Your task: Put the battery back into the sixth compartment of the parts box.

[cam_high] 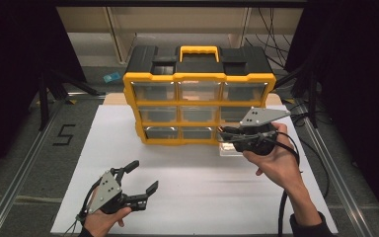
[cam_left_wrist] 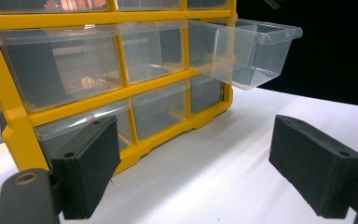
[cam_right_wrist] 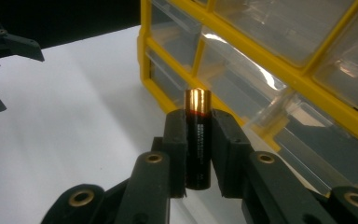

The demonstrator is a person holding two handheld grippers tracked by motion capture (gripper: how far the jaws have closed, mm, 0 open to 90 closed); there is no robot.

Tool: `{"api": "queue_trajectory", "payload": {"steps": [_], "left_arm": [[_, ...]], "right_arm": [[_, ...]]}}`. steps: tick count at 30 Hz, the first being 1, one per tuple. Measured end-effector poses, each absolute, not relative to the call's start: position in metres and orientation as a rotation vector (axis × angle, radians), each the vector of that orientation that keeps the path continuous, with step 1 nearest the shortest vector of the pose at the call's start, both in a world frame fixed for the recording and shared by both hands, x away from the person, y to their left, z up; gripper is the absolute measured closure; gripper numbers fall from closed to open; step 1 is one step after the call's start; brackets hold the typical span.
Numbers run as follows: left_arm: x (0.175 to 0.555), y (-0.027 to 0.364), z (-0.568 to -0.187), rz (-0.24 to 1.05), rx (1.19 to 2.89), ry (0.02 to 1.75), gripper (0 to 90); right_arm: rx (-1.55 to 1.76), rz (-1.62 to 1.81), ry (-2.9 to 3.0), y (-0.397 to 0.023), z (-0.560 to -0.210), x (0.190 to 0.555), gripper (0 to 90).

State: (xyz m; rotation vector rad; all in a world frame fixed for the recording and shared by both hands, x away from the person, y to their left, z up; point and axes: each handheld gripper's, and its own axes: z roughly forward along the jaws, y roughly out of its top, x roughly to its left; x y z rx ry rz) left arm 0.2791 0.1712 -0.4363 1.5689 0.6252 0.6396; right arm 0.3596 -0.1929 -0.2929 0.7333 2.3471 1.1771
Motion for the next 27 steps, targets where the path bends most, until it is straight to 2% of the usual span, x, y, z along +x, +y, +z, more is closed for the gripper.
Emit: {"api": "queue_trajectory", "payload": {"steps": [27], "left_arm": [[0.279, 0.171, -0.436, 0.638, 1.569, 0.627, 15.7]], "right_arm": [[0.823, 1.138, 2.296, -0.228, -0.296, 0.373, 77.0]]}}
